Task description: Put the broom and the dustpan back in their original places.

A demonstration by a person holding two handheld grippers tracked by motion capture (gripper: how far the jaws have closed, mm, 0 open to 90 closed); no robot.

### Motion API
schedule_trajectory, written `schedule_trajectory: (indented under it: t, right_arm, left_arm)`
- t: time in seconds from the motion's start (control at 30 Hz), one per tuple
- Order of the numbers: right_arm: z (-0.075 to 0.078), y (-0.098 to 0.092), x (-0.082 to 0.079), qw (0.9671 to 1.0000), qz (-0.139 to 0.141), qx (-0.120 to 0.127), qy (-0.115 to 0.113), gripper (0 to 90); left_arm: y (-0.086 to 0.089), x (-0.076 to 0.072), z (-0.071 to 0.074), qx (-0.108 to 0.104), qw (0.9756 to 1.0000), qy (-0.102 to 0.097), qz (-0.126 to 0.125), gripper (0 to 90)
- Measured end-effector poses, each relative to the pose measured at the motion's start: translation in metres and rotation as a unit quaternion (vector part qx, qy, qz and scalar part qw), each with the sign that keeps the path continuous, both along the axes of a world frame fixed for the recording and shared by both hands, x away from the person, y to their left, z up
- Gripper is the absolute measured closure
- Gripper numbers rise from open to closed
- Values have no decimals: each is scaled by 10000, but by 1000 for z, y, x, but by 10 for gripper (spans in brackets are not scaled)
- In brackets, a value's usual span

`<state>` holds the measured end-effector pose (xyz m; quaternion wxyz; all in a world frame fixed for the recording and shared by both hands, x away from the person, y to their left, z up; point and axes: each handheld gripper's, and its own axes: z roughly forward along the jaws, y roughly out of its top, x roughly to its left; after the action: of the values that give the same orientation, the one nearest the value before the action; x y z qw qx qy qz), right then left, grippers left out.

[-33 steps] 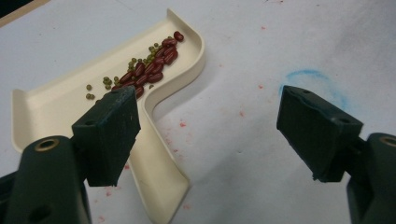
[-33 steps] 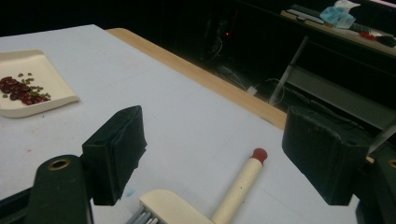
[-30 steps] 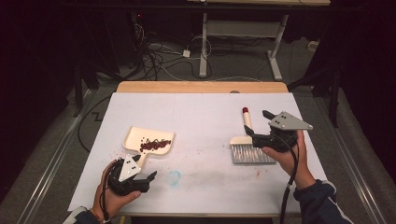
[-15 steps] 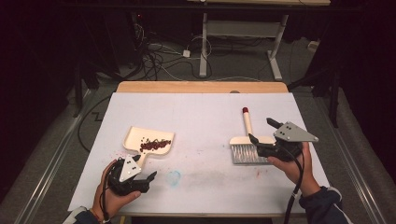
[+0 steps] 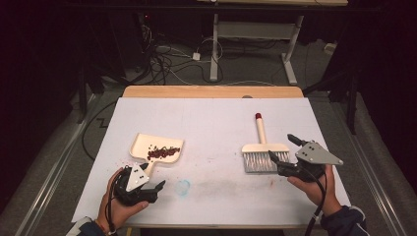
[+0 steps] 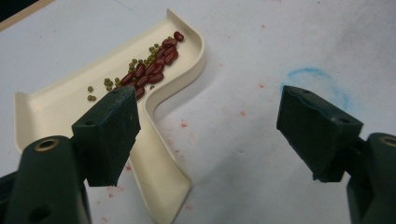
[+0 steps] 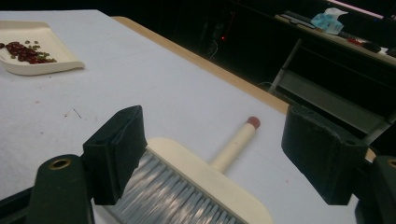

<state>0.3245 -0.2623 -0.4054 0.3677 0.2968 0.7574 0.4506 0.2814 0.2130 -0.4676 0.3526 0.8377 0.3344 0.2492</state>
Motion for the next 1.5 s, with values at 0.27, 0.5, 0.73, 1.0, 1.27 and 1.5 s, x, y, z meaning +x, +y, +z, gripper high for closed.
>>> schedule_trajectory:
  t: [0.27, 0.5, 0.73, 1.0, 1.27, 1.5]
  right_arm:
    - [-14, -13, -7, 9998, -99, -132, 100, 222]
    - [-31, -25, -15, 9995, -164, -41, 285, 223]
    - [-52, -27, -25, 9972, -174, -124, 721, 225]
    - [-51, -22, -29, 9976, -96, -263, 639, 224]
    - [-47, -21, -33, 9982, -112, -250, 530, 224]
    - [-46, -20, -34, 9983, -79, -275, 511, 224]
  left_arm:
    - [-1, 1, 0, -3, 10000, -24, -1, 205]
    - [0, 3, 1, -13, 10000, -45, 7, 205]
    - [-2, 2, 1, 60, 10000, -67, -20, 205]
    - [-5, 1, 1, 168, 9997, -158, -67, 205]
    - [-5, 2, 1, 175, 9997, -143, -76, 205]
    - [-6, 2, 1, 173, 9997, -143, -52, 205]
